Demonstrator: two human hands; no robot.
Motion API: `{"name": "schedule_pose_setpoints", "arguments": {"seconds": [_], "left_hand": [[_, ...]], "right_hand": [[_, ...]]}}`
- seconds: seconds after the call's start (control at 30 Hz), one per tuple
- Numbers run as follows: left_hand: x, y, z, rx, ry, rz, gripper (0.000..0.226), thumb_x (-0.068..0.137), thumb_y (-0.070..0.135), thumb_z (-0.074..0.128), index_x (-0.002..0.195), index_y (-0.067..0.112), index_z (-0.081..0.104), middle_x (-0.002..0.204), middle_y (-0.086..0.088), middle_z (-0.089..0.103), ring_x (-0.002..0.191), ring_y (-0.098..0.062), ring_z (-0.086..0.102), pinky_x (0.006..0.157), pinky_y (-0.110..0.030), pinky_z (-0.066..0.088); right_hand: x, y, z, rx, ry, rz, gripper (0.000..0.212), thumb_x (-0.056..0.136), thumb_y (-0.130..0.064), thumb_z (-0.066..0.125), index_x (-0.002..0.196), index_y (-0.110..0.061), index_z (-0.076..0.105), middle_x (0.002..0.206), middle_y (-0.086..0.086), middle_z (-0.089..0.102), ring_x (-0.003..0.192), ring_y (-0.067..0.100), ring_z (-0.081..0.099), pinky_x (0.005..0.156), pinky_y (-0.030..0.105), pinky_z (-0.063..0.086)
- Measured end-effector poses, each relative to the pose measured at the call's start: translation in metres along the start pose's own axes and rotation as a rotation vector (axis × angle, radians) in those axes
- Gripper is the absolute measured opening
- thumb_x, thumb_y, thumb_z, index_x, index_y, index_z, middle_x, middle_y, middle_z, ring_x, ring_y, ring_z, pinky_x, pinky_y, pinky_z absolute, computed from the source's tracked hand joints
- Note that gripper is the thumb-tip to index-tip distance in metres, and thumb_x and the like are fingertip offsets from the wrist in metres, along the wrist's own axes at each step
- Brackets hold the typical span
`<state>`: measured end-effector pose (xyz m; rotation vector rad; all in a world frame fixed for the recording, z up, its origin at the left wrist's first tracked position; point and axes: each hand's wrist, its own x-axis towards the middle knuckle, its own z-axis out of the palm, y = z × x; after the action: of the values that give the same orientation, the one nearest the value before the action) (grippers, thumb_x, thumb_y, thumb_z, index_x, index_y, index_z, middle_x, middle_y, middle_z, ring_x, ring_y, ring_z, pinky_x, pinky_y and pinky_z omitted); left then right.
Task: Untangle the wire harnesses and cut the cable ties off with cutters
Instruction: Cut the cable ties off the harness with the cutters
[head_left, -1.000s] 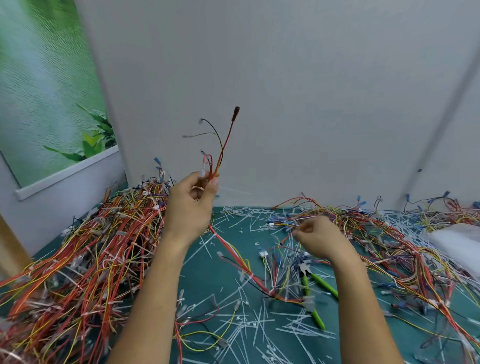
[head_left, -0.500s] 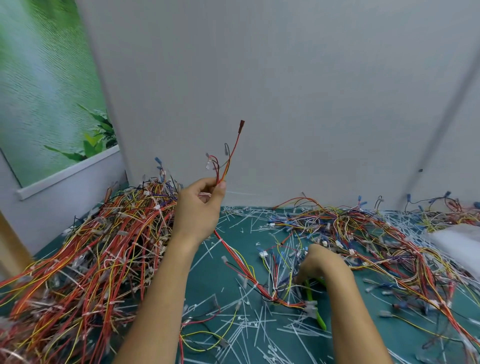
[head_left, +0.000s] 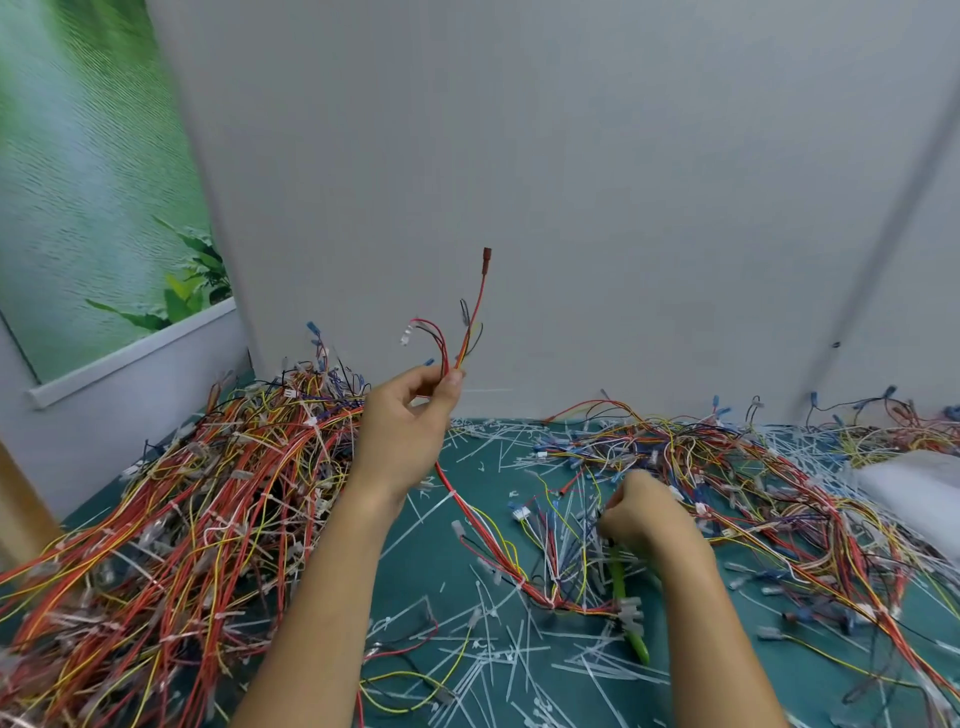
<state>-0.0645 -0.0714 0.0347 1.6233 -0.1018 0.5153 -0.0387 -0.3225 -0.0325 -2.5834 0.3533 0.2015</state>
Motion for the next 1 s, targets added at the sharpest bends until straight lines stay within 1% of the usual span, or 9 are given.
{"name": "schedule_pose_setpoints", "arguments": {"seconds": [0.13,0.23,0.37,0.6,0.7,0.77,0.83,0.9,1.0], "left_hand": [[-0.002,0.004,-0.002,-0.166,-0.071,-0.041,0.023,0.095,0.034,0.066,0.107,0.016,0.074,0.077,0.017,0.067,0.054,-0.001,0.049,0.054,-0.014,0.043],[-0.003,0.008,-0.003,-0.295,-0.132,-0.050,0.023,0.091,0.033,0.066,0.104,0.015,0.074,0.066,0.009,0.053,0.057,-0.008,0.043,0.054,-0.022,0.038],[-0.004,0.011,-0.004,-0.302,-0.152,-0.087,0.028,0.090,0.035,0.065,0.106,0.012,0.070,0.067,0.006,0.051,0.057,-0.007,0.045,0.056,-0.021,0.039],[-0.007,0.012,-0.002,-0.273,-0.231,-0.136,0.030,0.089,0.038,0.066,0.106,0.014,0.070,0.075,0.005,0.060,0.058,-0.007,0.050,0.050,-0.015,0.042],[-0.006,0.012,-0.001,-0.311,-0.212,-0.152,0.033,0.085,0.036,0.070,0.106,0.010,0.069,0.072,0.003,0.061,0.059,-0.009,0.055,0.041,-0.017,0.037],[-0.006,0.011,0.000,-0.321,-0.206,-0.162,0.036,0.082,0.034,0.073,0.105,0.006,0.068,0.069,0.001,0.063,0.062,-0.012,0.059,0.041,-0.020,0.040],[-0.006,0.010,0.000,-0.335,-0.202,-0.186,0.036,0.079,0.031,0.075,0.103,0.005,0.068,0.070,0.000,0.067,0.065,-0.014,0.064,0.043,-0.020,0.046],[-0.005,0.010,0.001,-0.358,-0.193,-0.209,0.035,0.077,0.029,0.077,0.100,0.004,0.069,0.070,0.000,0.069,0.068,-0.014,0.068,0.047,-0.021,0.052],[-0.005,0.010,0.002,-0.385,-0.185,-0.211,0.031,0.077,0.025,0.077,0.097,0.002,0.069,0.071,-0.002,0.069,0.070,-0.017,0.069,0.053,-0.024,0.057]], "right_hand": [[-0.003,-0.004,-0.022,0.100,0.225,-0.159,0.002,0.087,-0.004,0.066,0.087,-0.004,0.068,0.090,0.015,0.070,0.085,0.030,0.064,0.074,0.035,0.049],[-0.008,-0.005,-0.032,0.351,0.400,-0.368,0.014,0.093,-0.007,0.069,0.105,-0.011,0.063,0.104,0.006,0.065,0.098,0.022,0.061,0.082,0.029,0.042],[-0.019,-0.014,-0.037,0.594,0.512,-0.700,0.028,0.099,-0.007,0.063,0.122,-0.021,0.055,0.120,0.004,0.060,0.116,0.006,0.058,0.084,0.017,0.053],[-0.039,-0.045,-0.035,1.144,0.516,-0.929,0.024,0.107,-0.015,0.050,0.128,-0.023,0.041,0.119,0.014,0.061,0.110,0.027,0.072,0.094,0.037,0.058],[-0.040,-0.055,-0.031,1.425,0.339,-0.704,0.023,0.108,-0.033,0.048,0.130,-0.028,0.047,0.099,0.006,0.071,0.093,0.030,0.076,0.077,0.041,0.063],[-0.036,-0.059,-0.027,1.617,0.078,-0.455,0.021,0.108,-0.036,0.048,0.126,-0.029,0.055,0.084,0.003,0.067,0.074,0.026,0.072,0.070,0.047,0.062],[-0.032,-0.063,-0.021,1.743,-0.279,-0.251,0.019,0.106,-0.034,0.049,0.115,-0.022,0.060,0.076,0.002,0.059,0.060,0.019,0.058,0.061,0.039,0.057],[-0.031,-0.065,-0.013,1.859,-0.589,-0.120,0.020,0.101,-0.029,0.045,0.107,-0.015,0.059,0.074,0.001,0.051,0.055,0.013,0.046,0.050,0.027,0.043],[-0.032,-0.068,-0.002,2.081,-0.724,0.042,0.040,0.102,-0.028,0.038,0.114,0.008,0.051,0.076,0.005,0.044,0.063,0.011,0.036,0.057,0.024,0.031]]}}
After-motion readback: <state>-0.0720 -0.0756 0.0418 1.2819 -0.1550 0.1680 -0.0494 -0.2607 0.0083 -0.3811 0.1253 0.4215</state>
